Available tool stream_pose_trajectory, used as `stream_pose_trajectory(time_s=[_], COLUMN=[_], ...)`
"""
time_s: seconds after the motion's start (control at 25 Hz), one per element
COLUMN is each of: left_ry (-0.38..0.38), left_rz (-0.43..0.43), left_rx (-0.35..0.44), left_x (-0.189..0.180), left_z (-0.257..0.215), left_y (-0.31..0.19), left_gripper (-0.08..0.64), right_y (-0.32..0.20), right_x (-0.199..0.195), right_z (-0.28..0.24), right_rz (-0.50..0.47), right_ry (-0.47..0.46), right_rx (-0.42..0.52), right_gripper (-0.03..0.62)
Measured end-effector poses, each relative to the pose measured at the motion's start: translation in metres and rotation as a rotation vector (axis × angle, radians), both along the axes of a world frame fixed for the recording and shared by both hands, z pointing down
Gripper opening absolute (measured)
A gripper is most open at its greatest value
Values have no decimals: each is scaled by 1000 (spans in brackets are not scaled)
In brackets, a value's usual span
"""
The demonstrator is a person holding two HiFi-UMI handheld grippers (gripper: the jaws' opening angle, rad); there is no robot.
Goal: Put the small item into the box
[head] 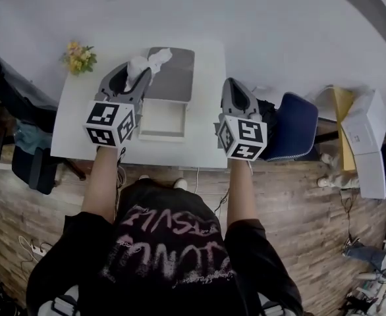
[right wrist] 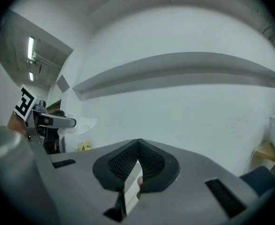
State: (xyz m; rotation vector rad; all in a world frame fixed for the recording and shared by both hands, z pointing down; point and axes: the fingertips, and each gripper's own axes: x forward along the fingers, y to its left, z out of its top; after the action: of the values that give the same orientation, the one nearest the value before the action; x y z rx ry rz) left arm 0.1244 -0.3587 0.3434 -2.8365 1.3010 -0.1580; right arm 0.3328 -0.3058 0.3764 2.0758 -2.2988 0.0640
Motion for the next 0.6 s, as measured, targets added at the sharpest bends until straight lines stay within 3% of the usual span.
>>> stream_pose_trajectory(time_s=[0.12, 0.28, 0.6], left_ry=[-3, -12, -71], left_rz=[-14, -24, -25], left_rx=[0, -12, -111], left_x=[0, 0, 3], left_z=[0, 6, 55], left_y=[0, 1, 7], left_gripper=[175, 175, 175], right_y=[-4, -10, -16], right_x=[-3, -9, -15], right_z=[-2, 0, 4], right_rz=[-15, -42, -69], right_ry=[30, 2, -15], right_rx=[15, 18, 26], right_gripper=[12, 12, 12])
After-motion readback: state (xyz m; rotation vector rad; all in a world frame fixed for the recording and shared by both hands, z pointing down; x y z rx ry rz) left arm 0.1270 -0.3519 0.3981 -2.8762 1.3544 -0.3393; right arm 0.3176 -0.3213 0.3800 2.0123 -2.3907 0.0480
